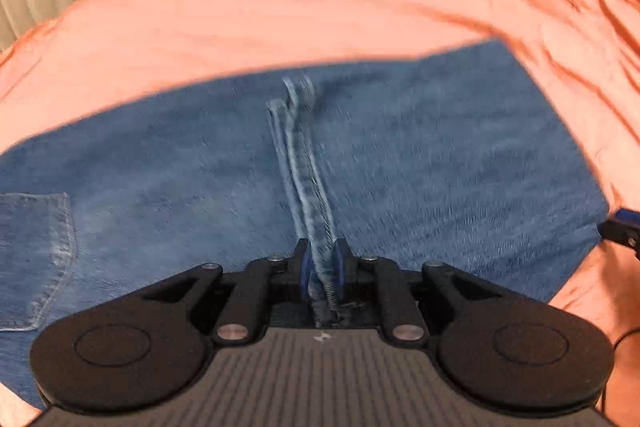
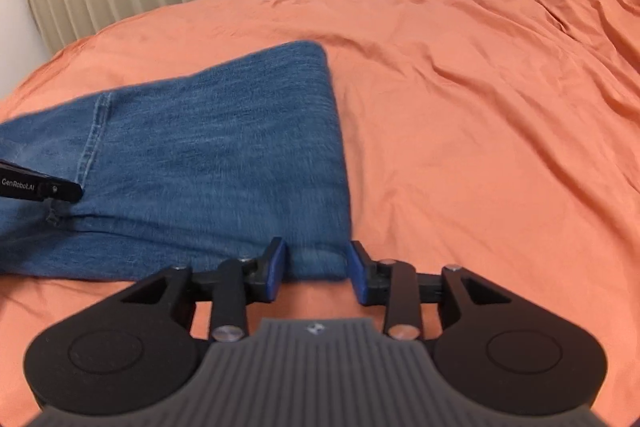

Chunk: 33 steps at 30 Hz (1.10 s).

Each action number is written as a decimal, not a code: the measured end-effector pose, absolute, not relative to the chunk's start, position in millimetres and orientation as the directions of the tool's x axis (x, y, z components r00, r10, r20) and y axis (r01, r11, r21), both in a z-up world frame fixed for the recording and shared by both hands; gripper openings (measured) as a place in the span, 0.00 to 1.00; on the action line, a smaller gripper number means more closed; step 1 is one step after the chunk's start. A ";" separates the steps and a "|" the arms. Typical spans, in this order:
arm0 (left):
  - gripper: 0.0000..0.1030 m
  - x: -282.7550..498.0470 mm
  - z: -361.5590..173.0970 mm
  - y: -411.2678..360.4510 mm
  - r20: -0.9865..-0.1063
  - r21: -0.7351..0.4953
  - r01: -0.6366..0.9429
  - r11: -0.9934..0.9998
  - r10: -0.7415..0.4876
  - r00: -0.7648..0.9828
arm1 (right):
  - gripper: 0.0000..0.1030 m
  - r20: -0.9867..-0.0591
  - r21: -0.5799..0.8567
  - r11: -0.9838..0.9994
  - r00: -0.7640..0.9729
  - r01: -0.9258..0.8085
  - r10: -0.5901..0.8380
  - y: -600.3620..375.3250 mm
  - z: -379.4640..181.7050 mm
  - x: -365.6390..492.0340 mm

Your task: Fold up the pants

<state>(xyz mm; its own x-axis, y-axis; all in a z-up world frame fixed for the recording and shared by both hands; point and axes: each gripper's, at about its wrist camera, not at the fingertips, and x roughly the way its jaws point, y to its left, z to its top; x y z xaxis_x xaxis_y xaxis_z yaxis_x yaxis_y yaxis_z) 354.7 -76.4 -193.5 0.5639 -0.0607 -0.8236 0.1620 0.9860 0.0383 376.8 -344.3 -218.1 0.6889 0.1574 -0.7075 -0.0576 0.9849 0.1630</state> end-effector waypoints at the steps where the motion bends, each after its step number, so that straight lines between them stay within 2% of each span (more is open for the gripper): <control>1: 0.18 349.2 -185.9 -66.8 -0.807 0.033 0.157 0.987 -0.066 0.587 | 0.30 -0.689 0.190 0.981 0.706 -0.041 0.163 -348.9 -208.8 374.6; 4: 0.18 363.8 -167.8 -60.3 -0.769 -0.003 0.135 0.991 -0.089 0.633 | 0.30 -0.634 0.248 0.968 0.752 -0.026 0.182 -356.9 -186.3 394.8; 8: 0.18 397.2 -165.1 -58.2 -0.747 -0.104 0.086 0.991 -0.135 0.652 | 0.30 -0.611 0.185 0.981 0.776 -0.057 0.160 -344.0 -178.3 456.4; 9: 0.18 405.5 -166.2 -56.7 -0.744 -0.117 0.075 0.990 -0.137 0.654 | 0.24 -0.609 0.179 0.982 0.776 -0.066 0.163 -340.1 -180.4 473.4; 10: 0.18 413.1 -169.2 -57.4 -0.744 -0.121 0.067 0.990 -0.135 0.655 | 0.15 -0.613 0.169 0.983 0.773 -0.073 0.163 -335.5 -182.6 489.3; 11: 0.18 421.1 -172.2 -57.2 -0.744 -0.121 0.058 0.991 -0.129 0.655 | 0.12 -0.615 0.160 0.984 0.771 -0.083 0.165 -330.7 -184.7 504.4; 16: 0.17 446.5 -197.6 -49.4 -0.778 -0.136 0.031 0.990 -0.126 0.615 | 0.08 -0.652 0.182 0.979 0.734 -0.092 0.190 -323.6 -208.9 564.8; 18: 0.22 449.3 -208.2 -44.7 -0.784 -0.140 0.026 0.990 -0.127 0.607 | 0.08 -0.693 0.174 0.981 0.698 -0.080 0.180 -322.3 -224.6 579.9; 20: 0.24 450.6 -217.8 -44.0 -0.788 -0.136 0.027 0.990 -0.124 0.603 | 0.02 -0.736 0.174 0.983 0.656 -0.054 0.167 -323.0 -243.7 591.7; 27: 0.26 453.6 -217.9 -48.4 -0.789 -0.129 0.037 0.991 -0.125 0.601 | 0.00 -0.734 0.143 0.989 0.666 -0.047 0.138 -316.0 -253.0 593.2; 29: 0.31 446.7 -205.8 -39.3 -0.782 -0.155 0.022 0.988 -0.136 0.608 | 0.06 -0.733 0.139 0.989 0.665 -0.058 0.142 -313.8 -240.4 587.7; 30: 0.31 440.1 -199.9 -32.6 -0.776 -0.170 0.014 0.985 -0.143 0.614 | 0.16 -0.727 0.142 0.987 0.670 -0.069 0.152 -311.9 -232.5 581.7; 31: 0.31 432.0 -193.0 -26.7 -0.769 -0.178 0.013 0.984 -0.147 0.622 | 0.30 -0.718 0.153 0.985 0.675 -0.084 0.169 -309.4 -223.9 572.0; 32: 0.31 423.6 -186.9 -19.7 -0.764 -0.180 0.013 0.984 -0.148 0.628 | 0.35 -0.704 0.173 0.979 0.682 -0.106 0.198 -306.0 -215.8 559.7; 33: 0.31 413.7 -181.0 -10.9 -0.759 -0.181 0.011 0.983 -0.147 0.635 | 0.36 -0.687 0.193 0.971 0.687 -0.141 0.237 -299.5 -208.6 548.2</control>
<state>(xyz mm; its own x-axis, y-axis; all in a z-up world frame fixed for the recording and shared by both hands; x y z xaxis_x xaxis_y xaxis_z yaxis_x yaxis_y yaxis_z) 413.7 -10.9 -181.0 0.6345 -0.1469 -0.7588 0.0114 0.9834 -0.1809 548.2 -299.5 -208.6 0.6868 0.2367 -0.6872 -0.1414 0.9709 0.1931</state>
